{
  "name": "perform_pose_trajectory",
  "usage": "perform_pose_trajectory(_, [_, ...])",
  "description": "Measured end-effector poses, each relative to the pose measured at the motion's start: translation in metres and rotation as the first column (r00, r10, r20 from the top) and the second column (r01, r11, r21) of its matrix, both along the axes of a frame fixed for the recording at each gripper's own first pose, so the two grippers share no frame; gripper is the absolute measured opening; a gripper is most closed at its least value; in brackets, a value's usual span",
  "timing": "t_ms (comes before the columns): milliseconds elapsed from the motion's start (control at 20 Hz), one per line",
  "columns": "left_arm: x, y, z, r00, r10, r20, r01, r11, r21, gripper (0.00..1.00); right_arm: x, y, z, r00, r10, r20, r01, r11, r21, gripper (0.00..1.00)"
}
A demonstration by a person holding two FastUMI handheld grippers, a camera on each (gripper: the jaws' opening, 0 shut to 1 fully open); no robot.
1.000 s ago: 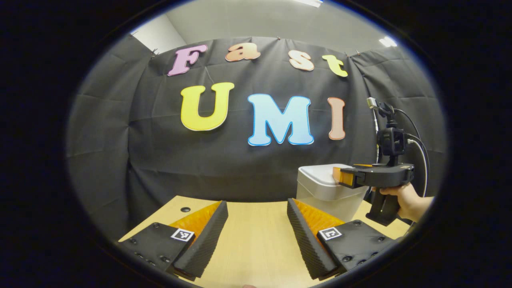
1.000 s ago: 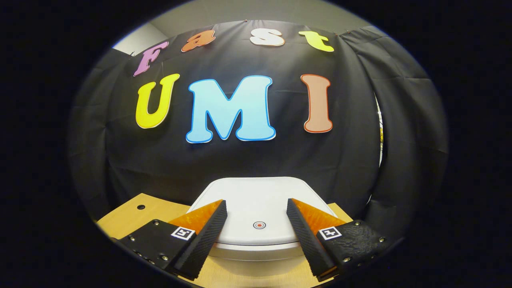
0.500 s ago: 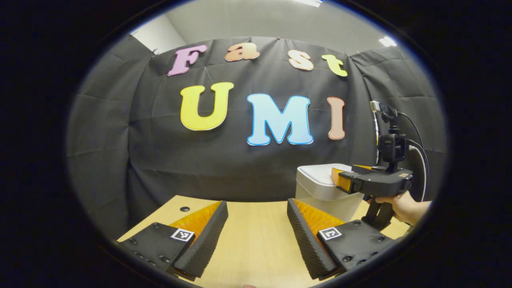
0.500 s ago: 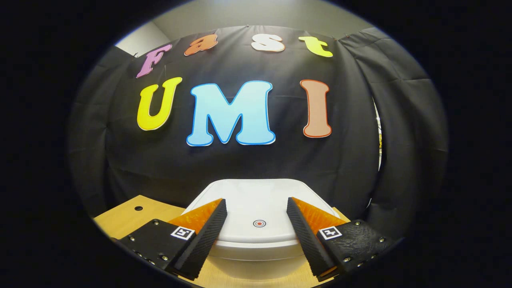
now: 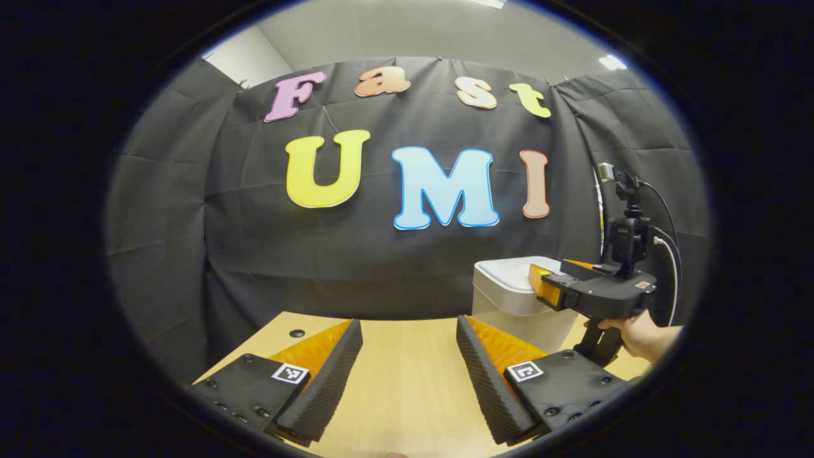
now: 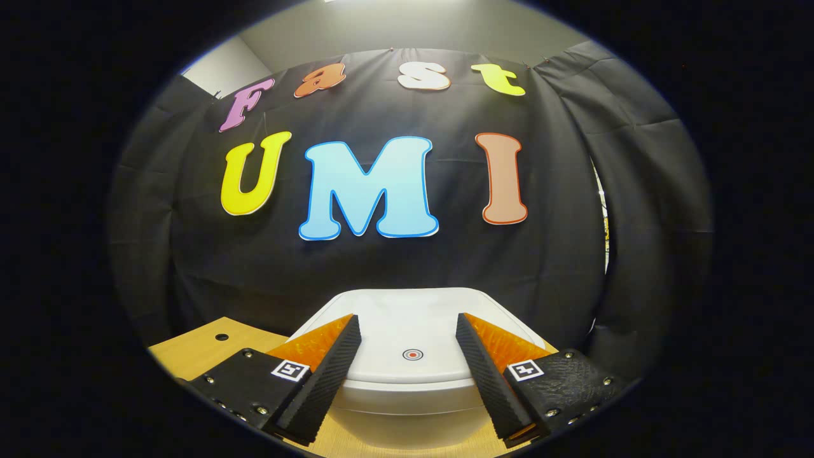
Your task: Press the lid of the desktop garbage bin to open it, pick up the crumpled paper on the desktop and throw it into the bin, then pick up the pop can on the desktop and drop it into the bin, and finally close the garbage bin lid.
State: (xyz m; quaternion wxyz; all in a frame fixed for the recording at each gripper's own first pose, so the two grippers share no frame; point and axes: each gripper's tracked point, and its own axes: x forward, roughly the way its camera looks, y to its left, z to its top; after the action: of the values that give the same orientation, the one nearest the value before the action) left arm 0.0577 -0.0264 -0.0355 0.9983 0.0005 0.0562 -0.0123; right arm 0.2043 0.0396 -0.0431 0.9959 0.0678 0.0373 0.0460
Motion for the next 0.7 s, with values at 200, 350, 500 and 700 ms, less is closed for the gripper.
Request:
perform_pose_trajectory(200, [-0.008,-0.002,0.006,1.0,0.008,0.012,-0.008,1.0,0.007,0.97,-0.001,-0.001,0.001,1.0,-0.013,-0.006,0.013,1.0,0.012,0.97])
perform_pose_trajectory(350, [-0.014,-0.001,0.016,0.999,0.023,0.035,-0.023,1.0,-0.002,0.97,-0.003,0.0,0.004,1.0,-0.008,-0.003,0.009,1.0,0.014,0.96])
perform_pose_trajectory(500, [-0.022,-0.001,0.021,0.998,0.041,0.05,-0.041,0.999,-0.008,0.97,-0.013,-0.003,0.005,1.0,0.004,-0.023,-0.004,1.0,0.009,0.96])
perform_pose_trajectory(700, [-0.026,0.0,0.03,0.995,0.065,0.072,-0.065,0.998,-0.005,0.98,-0.033,-0.006,0.005,0.997,0.027,-0.073,-0.028,1.0,-0.013,0.96])
